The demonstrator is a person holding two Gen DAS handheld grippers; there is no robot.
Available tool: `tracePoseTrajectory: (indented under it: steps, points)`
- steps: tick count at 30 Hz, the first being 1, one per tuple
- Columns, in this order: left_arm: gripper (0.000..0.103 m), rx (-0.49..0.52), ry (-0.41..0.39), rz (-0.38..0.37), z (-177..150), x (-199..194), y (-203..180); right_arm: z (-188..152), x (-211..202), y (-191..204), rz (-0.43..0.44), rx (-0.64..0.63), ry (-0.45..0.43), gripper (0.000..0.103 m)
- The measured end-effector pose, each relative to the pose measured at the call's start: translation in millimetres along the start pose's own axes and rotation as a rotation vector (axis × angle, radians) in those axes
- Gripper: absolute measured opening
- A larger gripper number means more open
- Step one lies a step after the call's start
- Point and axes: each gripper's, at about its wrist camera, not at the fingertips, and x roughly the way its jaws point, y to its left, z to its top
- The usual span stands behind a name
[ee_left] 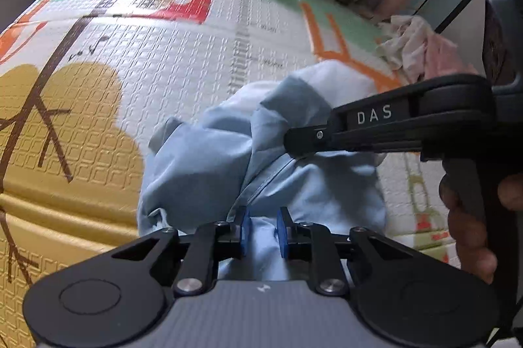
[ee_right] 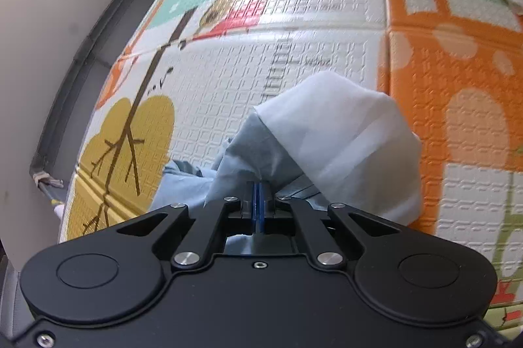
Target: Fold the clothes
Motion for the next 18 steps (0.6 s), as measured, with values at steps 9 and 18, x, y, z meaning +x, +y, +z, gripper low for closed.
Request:
tracePoseTrajectory:
  steps: [9, 18]
  points:
    - [0.02, -0.05, 0.002, -0.034, -14, 13, 24, -14, 32, 9, -0.021, -0.081, 0.035, 0.0]
    - [0.02, -0.061, -0.005, -0.044, -17, 16, 26, -17, 40, 7, -0.003, -0.085, 0.017, 0.0]
